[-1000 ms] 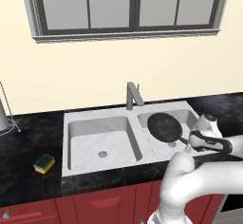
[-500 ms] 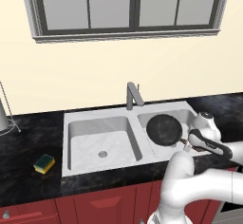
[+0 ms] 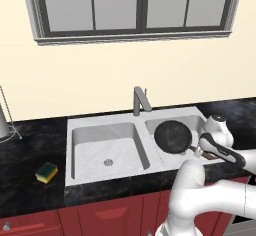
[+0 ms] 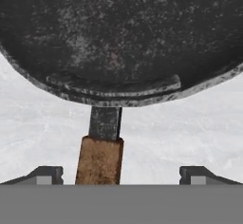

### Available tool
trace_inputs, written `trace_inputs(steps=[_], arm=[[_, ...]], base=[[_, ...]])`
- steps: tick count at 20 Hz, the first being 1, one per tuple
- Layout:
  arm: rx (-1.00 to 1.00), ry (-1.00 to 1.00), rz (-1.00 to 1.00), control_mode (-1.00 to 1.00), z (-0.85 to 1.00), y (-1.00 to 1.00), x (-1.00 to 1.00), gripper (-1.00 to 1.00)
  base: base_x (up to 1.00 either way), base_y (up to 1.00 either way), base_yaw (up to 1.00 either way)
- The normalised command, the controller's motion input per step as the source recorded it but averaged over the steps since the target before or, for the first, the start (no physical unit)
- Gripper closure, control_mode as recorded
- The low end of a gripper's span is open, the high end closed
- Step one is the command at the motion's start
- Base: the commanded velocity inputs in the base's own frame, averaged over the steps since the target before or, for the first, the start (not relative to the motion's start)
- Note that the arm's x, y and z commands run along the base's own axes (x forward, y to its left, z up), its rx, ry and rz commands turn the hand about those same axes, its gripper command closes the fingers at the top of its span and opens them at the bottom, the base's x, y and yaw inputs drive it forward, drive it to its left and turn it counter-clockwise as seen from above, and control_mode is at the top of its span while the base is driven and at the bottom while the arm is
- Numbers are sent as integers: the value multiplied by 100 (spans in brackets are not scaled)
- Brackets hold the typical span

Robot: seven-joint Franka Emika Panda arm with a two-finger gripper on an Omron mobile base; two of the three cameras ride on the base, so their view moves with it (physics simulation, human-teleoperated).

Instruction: Pick the pan and sponge and place them into the sink. Then turn on the water.

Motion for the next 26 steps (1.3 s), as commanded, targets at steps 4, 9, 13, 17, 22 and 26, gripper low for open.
trace_inputs(steps=[4, 9, 13, 17, 22, 26], arm=[[1, 0, 0, -100, 24, 2, -2, -100], [2, 0, 0, -100, 39, 4, -7, -100], [8, 0, -2, -100, 23, 6, -5, -100], [15, 0, -7, -100, 3, 14, -2, -100], [11, 0, -14, -100, 25, 20, -3, -100], [0, 0, -17, -100, 49, 20, -1, -100]], base=[[0, 0, 0], [0, 0, 0], [0, 0, 0], [0, 0, 0], [0, 0, 0], [0, 0, 0]])
